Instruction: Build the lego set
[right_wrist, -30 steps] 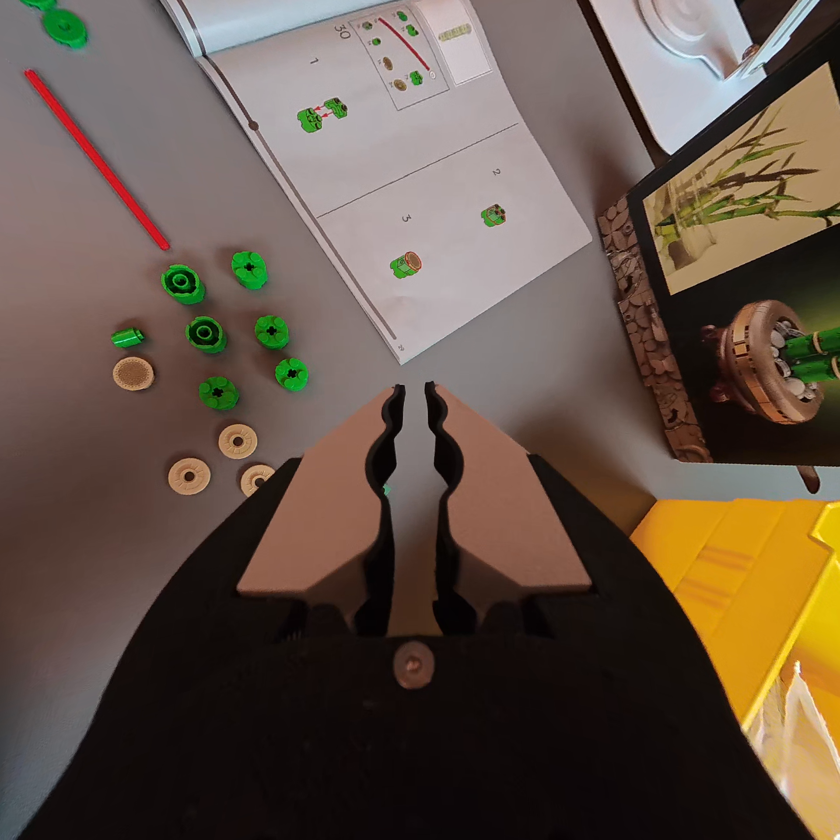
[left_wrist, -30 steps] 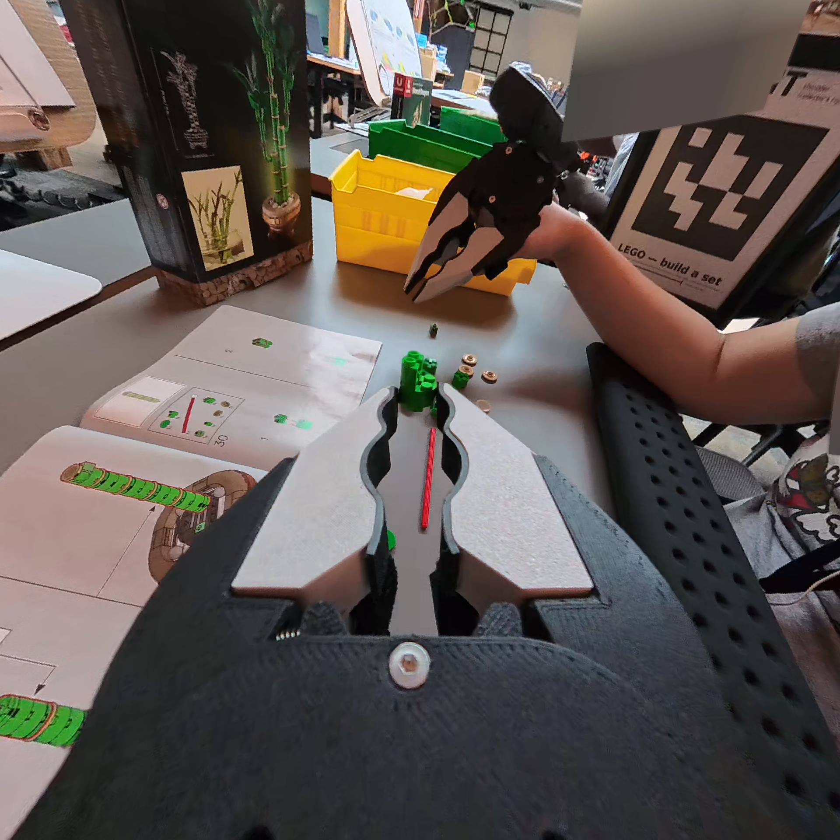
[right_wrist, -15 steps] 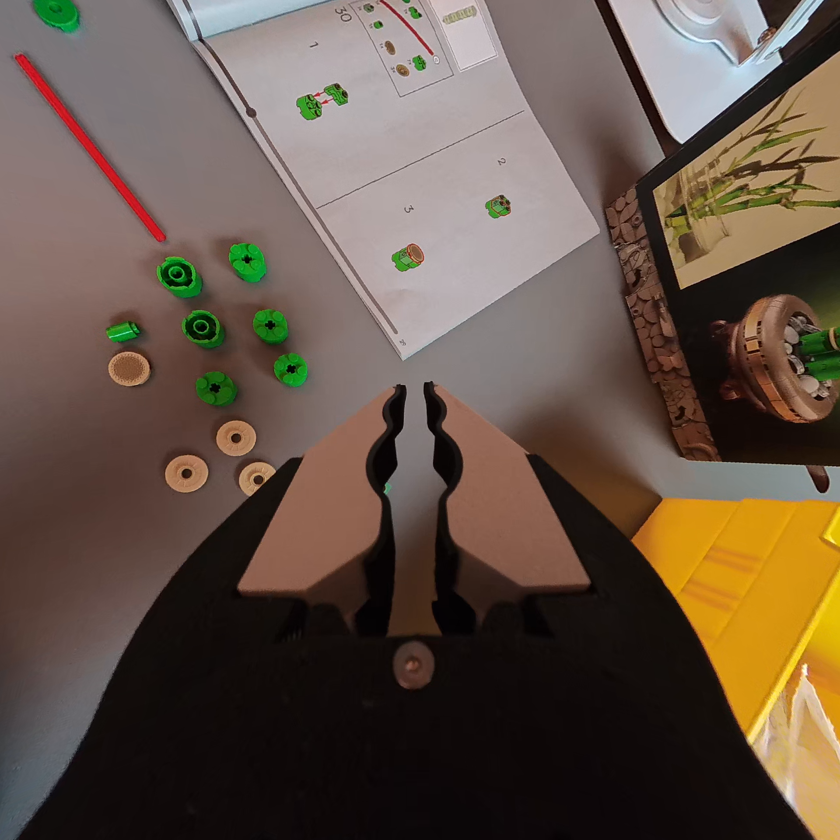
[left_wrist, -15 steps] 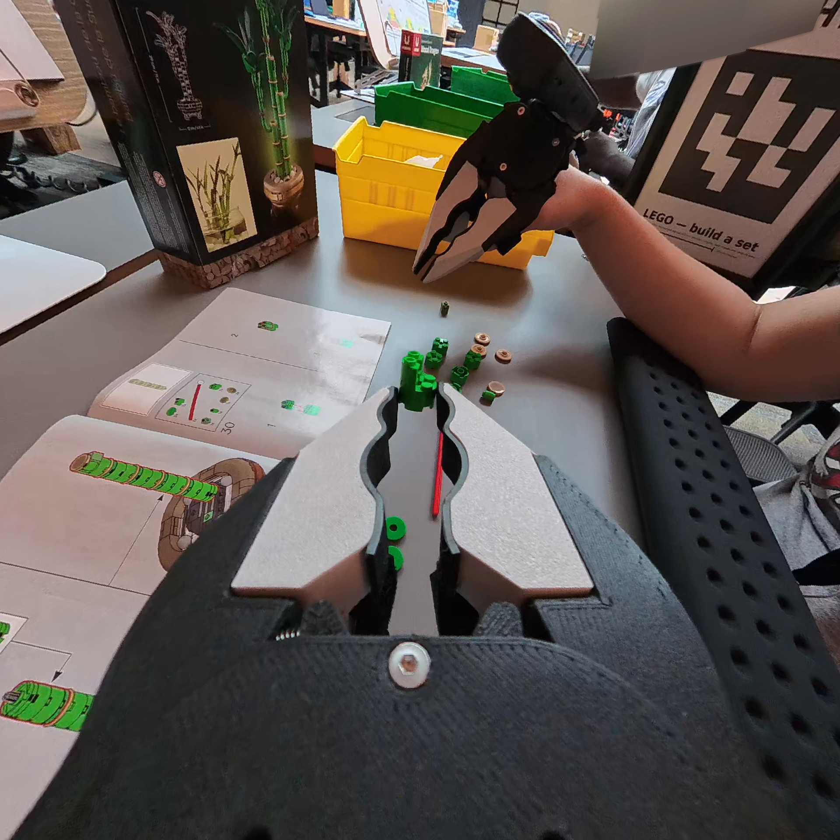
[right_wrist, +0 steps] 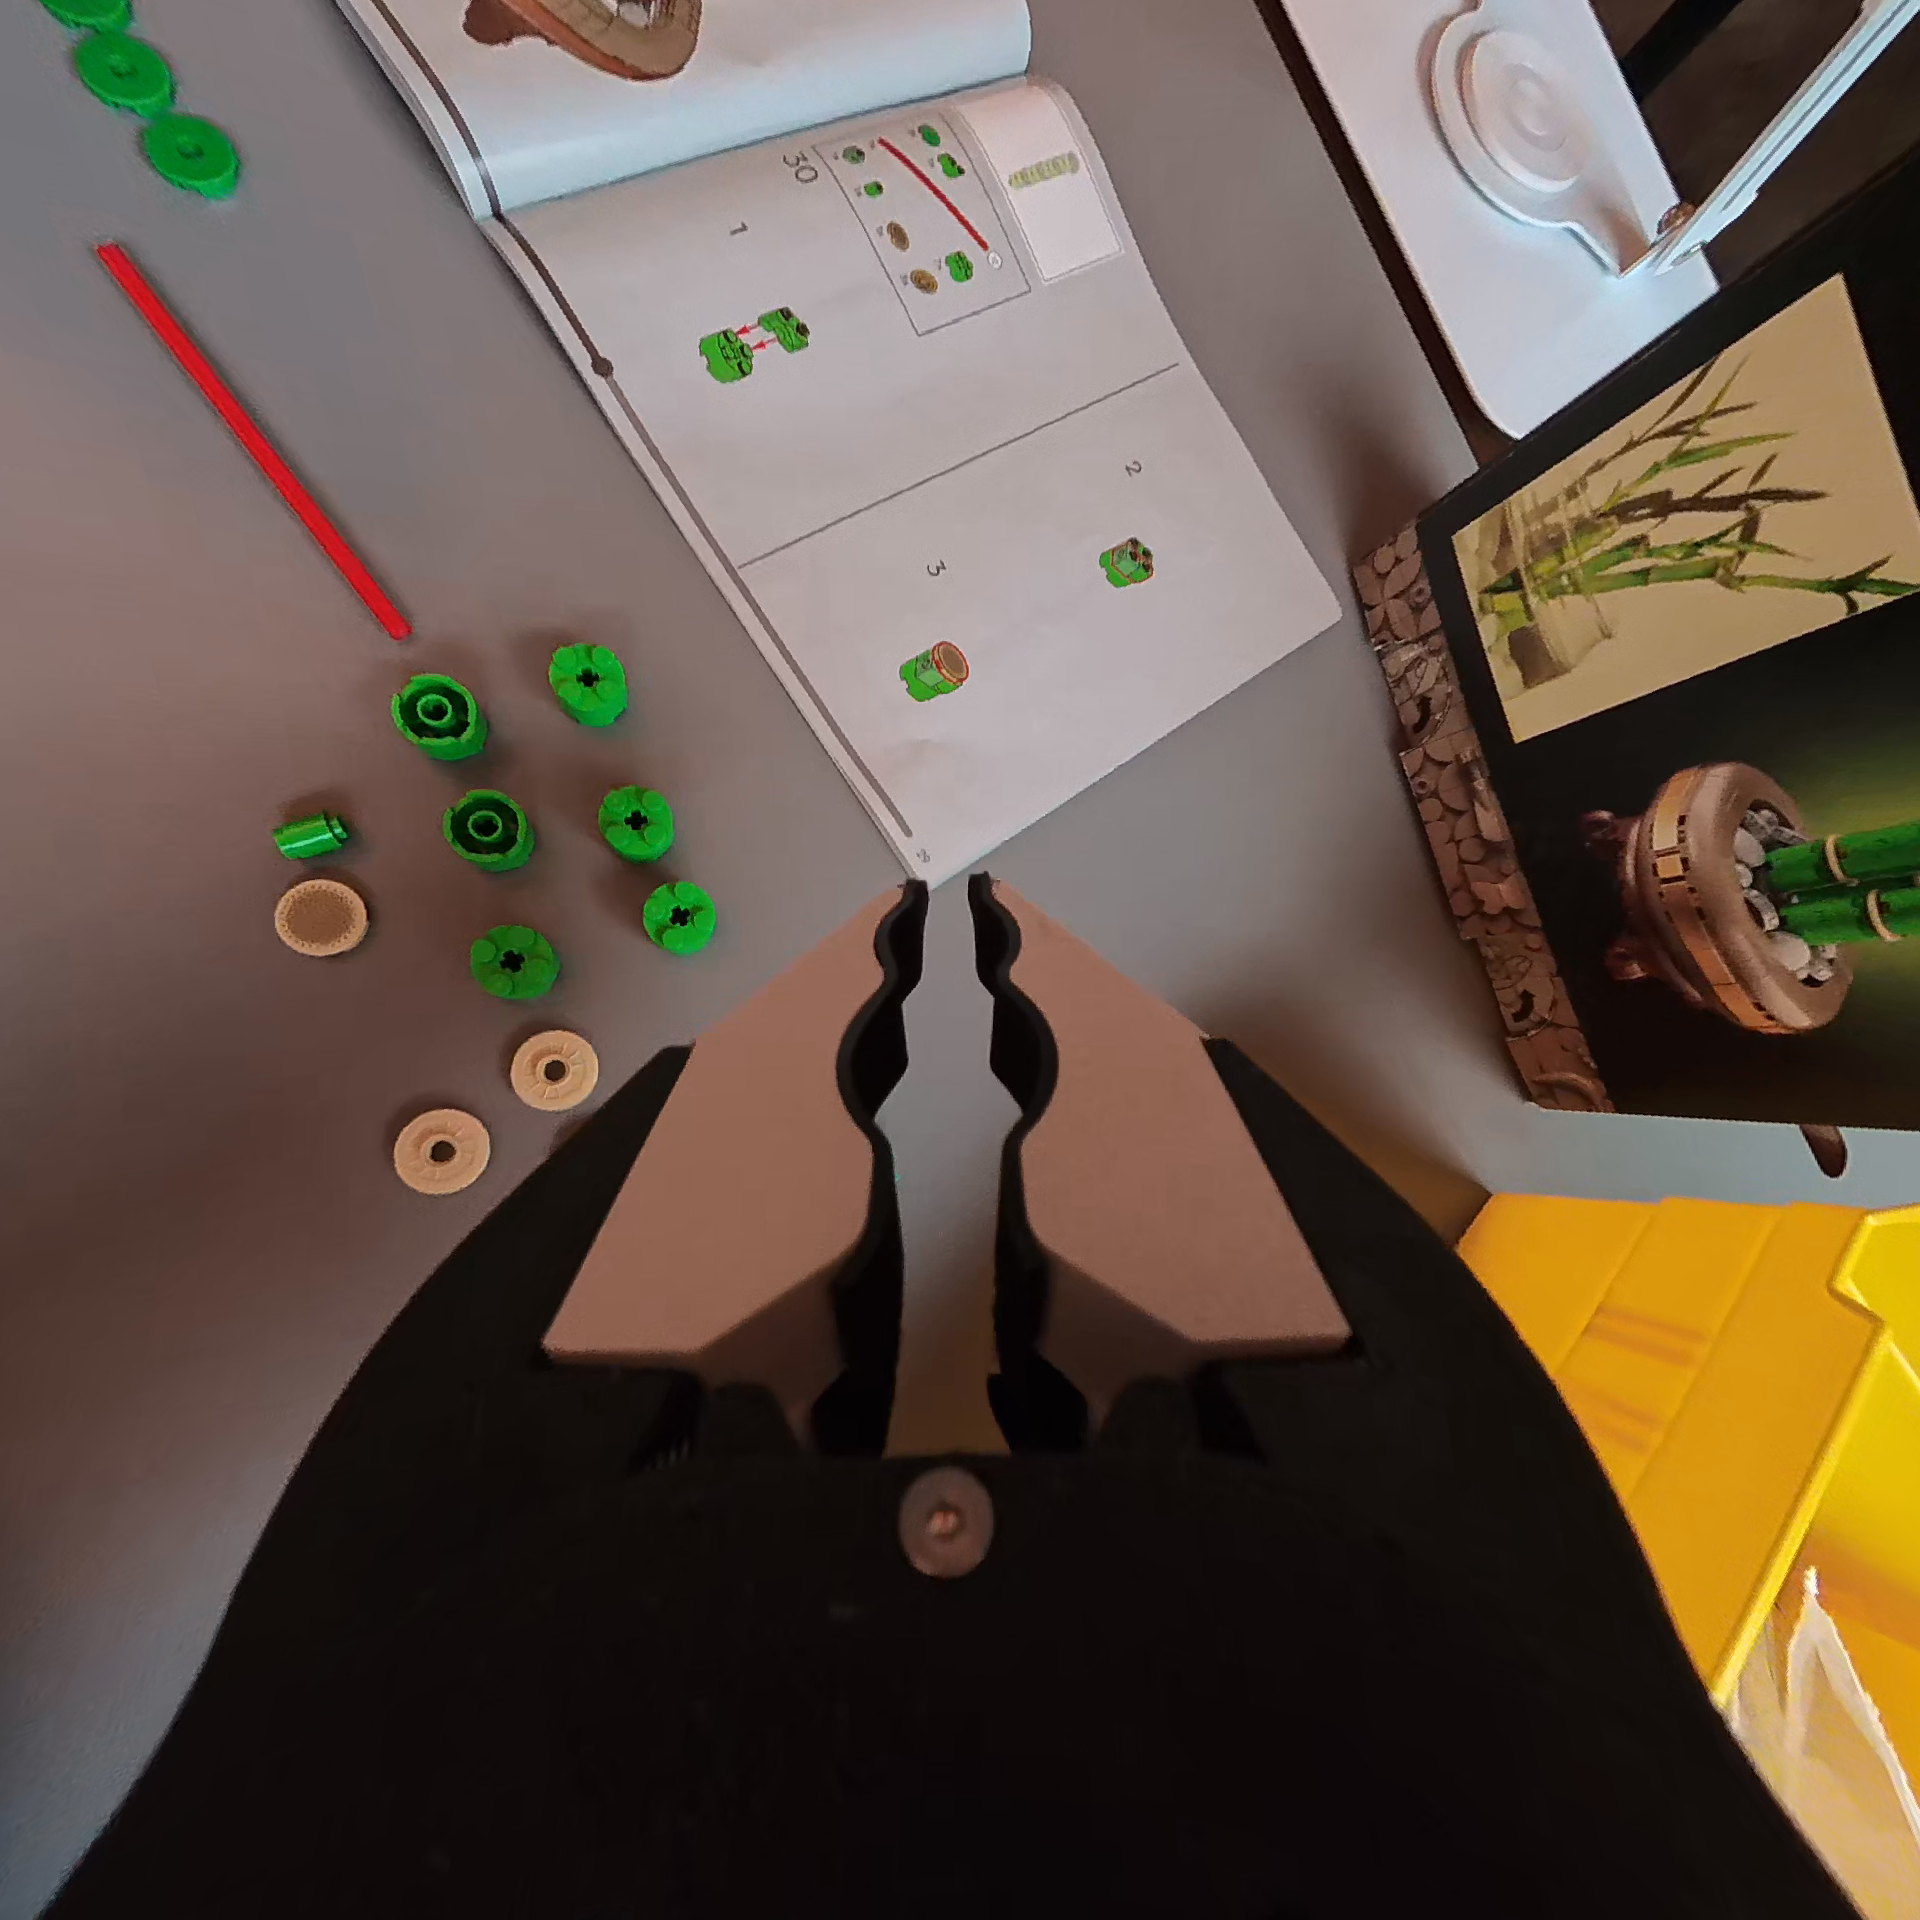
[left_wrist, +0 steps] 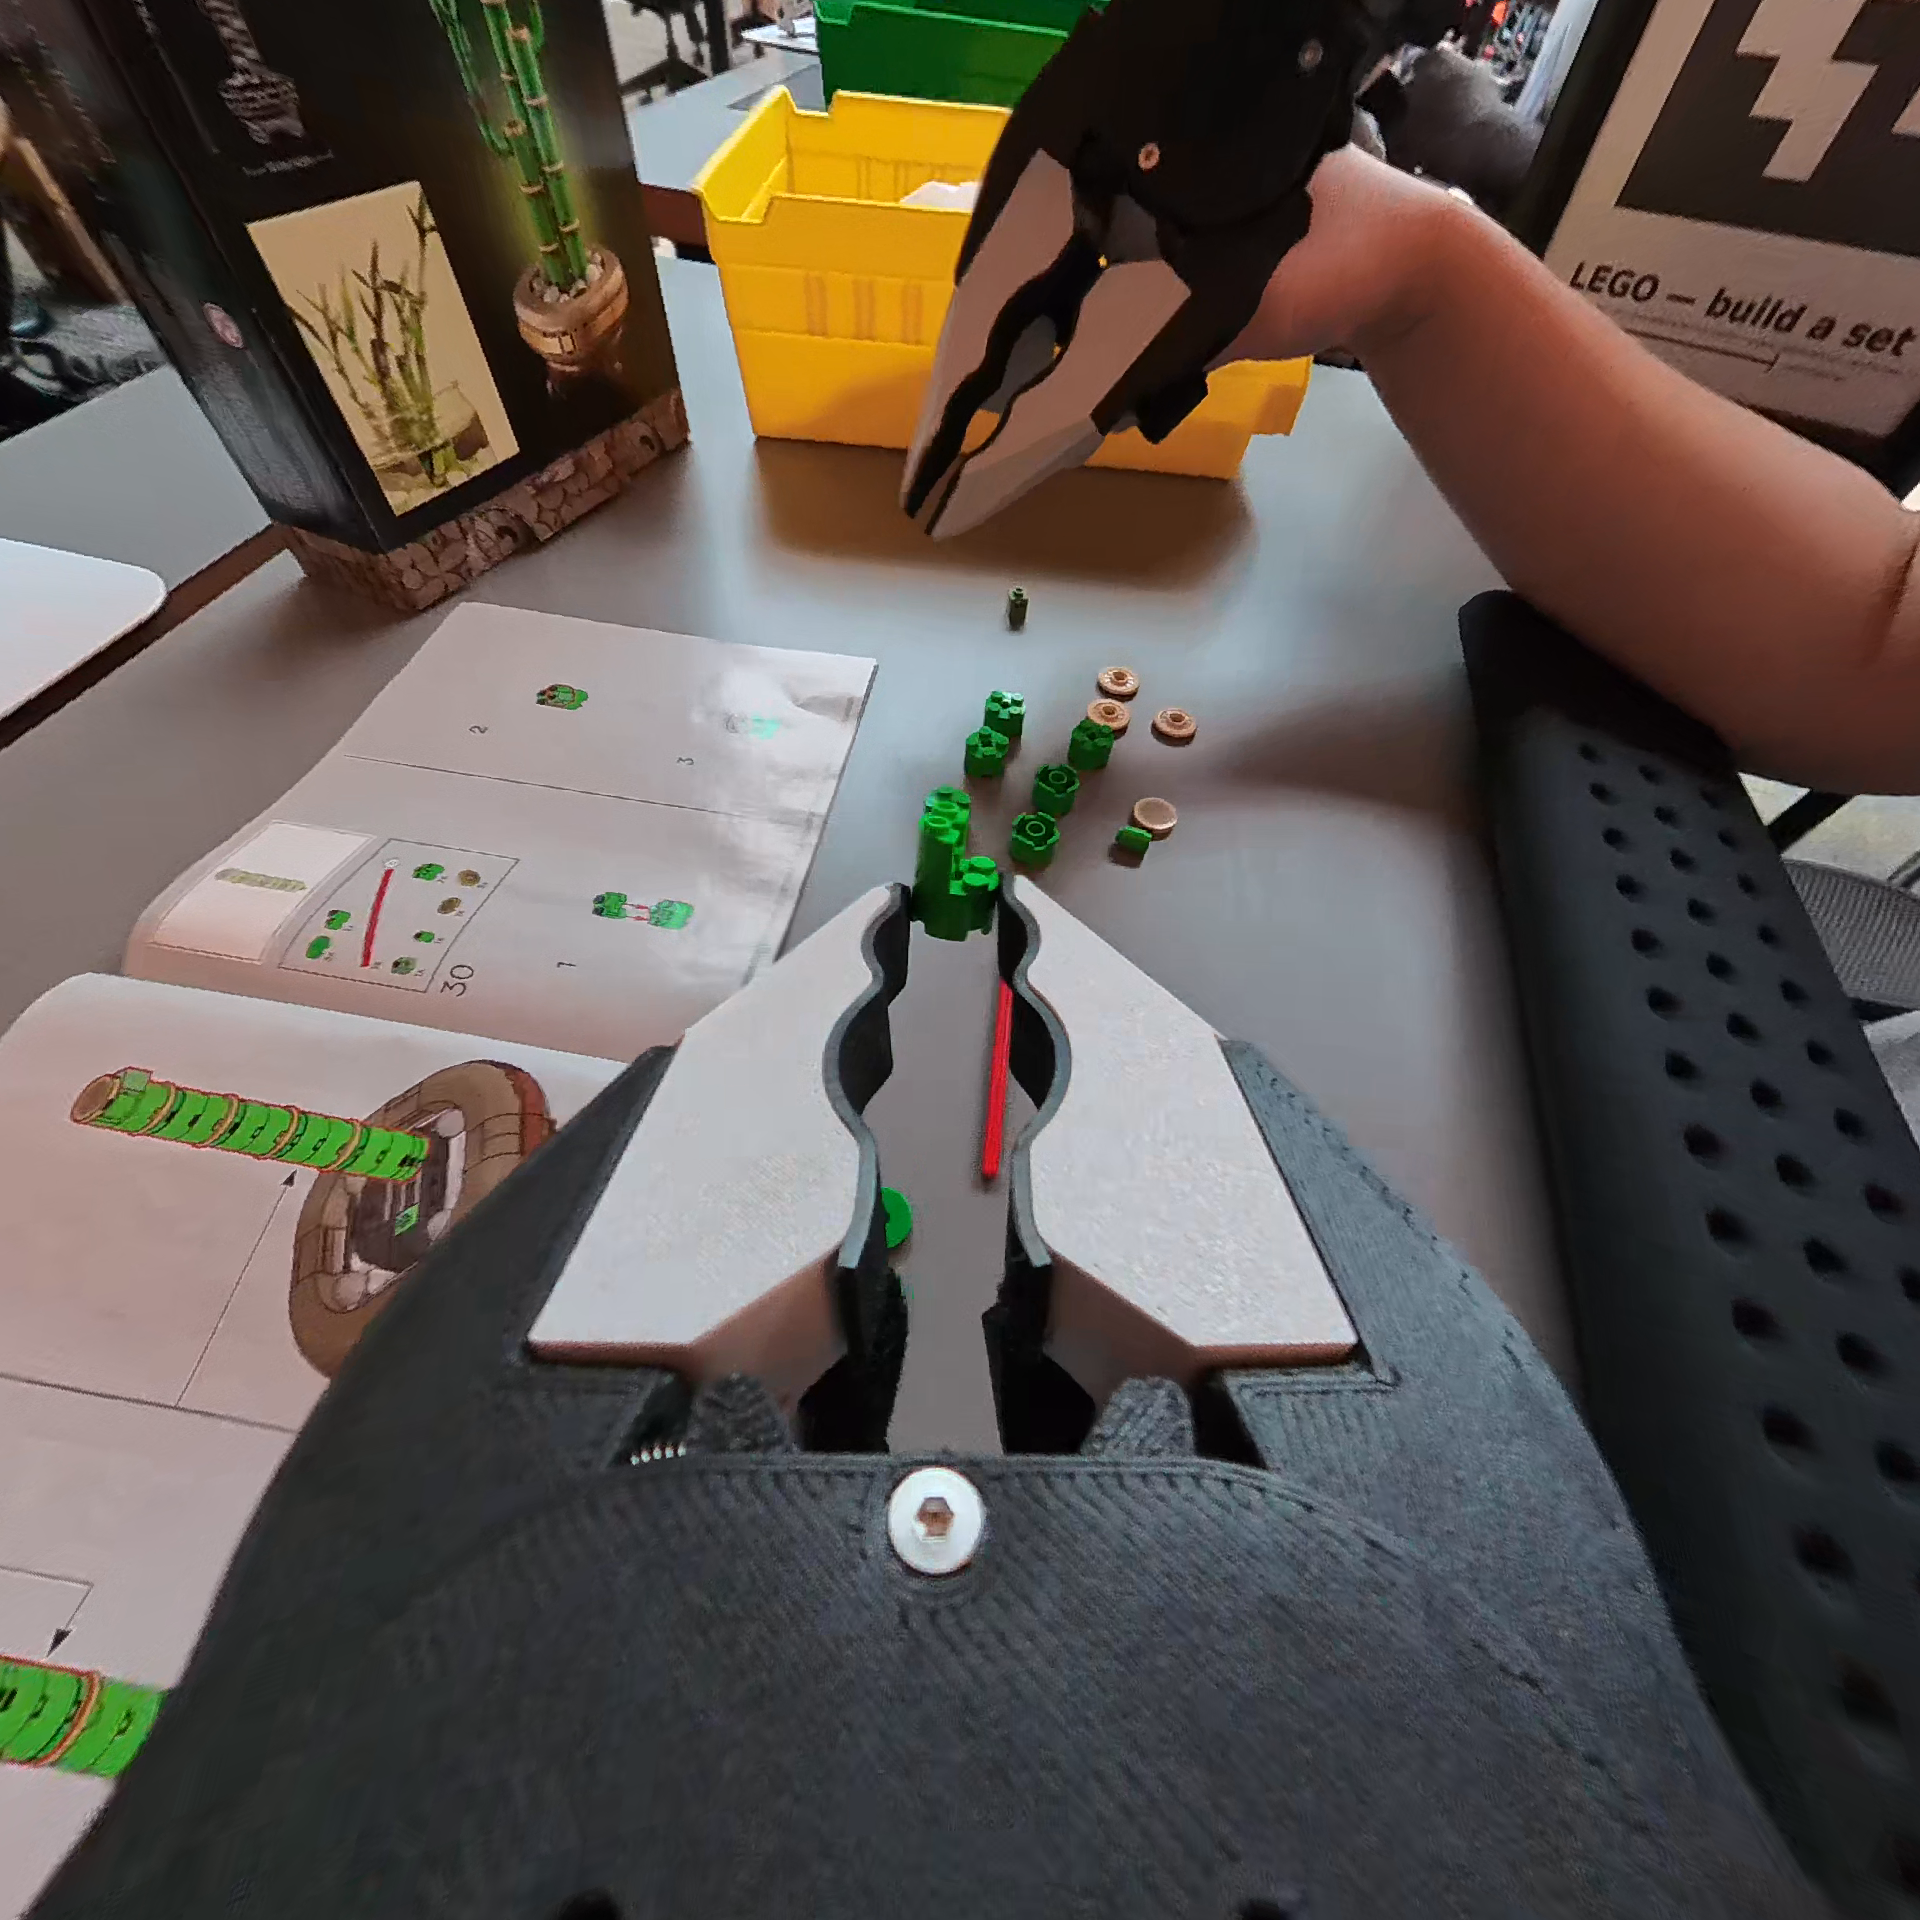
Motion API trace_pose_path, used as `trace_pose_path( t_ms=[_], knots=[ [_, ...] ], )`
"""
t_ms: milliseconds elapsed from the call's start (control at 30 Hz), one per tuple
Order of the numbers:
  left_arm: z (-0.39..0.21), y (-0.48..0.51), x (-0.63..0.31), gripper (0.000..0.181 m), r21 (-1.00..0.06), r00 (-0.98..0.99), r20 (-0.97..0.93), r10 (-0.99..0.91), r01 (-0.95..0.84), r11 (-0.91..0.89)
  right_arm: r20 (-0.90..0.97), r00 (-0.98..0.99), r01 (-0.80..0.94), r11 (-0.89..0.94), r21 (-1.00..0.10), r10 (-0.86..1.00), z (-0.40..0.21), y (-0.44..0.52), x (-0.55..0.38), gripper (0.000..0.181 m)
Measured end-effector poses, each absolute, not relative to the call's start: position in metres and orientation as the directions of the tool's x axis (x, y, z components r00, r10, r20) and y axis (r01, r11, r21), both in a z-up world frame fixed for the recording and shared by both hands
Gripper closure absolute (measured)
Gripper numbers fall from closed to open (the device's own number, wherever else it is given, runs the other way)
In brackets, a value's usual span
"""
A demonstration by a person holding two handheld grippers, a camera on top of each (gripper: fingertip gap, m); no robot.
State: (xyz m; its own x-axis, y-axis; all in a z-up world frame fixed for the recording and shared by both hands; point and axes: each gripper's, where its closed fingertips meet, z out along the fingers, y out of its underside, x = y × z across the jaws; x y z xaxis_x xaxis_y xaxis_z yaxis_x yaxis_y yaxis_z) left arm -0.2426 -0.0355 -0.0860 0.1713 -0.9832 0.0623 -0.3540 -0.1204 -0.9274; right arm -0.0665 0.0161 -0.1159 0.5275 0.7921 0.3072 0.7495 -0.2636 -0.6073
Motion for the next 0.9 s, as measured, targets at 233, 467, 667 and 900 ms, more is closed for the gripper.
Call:
trace_pose_path(
  t_ms=[233,467,667,900],
  knots=[
    [-0.096,-0.045,-0.23,0.166,-0.918,0.122,0.095,-0.988,-0.373,-0.135,0.254,0.48,0.672,-0.166,-0.722,0.84,-0.095,0.007,-0.106,0.172],
    [-0.089,-0.059,-0.226,0.166,-0.924,0.032,0.19,-0.981,-0.332,-0.189,0.123,0.265,0.589,-0.059,-0.806,0.956,-0.083,-0.035,-0.164,0.165],
    [-0.075,-0.076,-0.223,0.166,-0.93,-0.08,0.278,-0.957,-0.272,-0.247,0.034,0.118,0.521,-0.033,-0.853,0.992,-0.076,-0.065,-0.196,0.163],
    [-0.067,-0.111,-0.222,0.167,-0.896,-0.302,0.418,-0.857,-0.293,-0.333,0.031,-0.097,0.402,0.068,-0.913,0.995,-0.06,-0.103,-0.22,0.139]
  ],
)
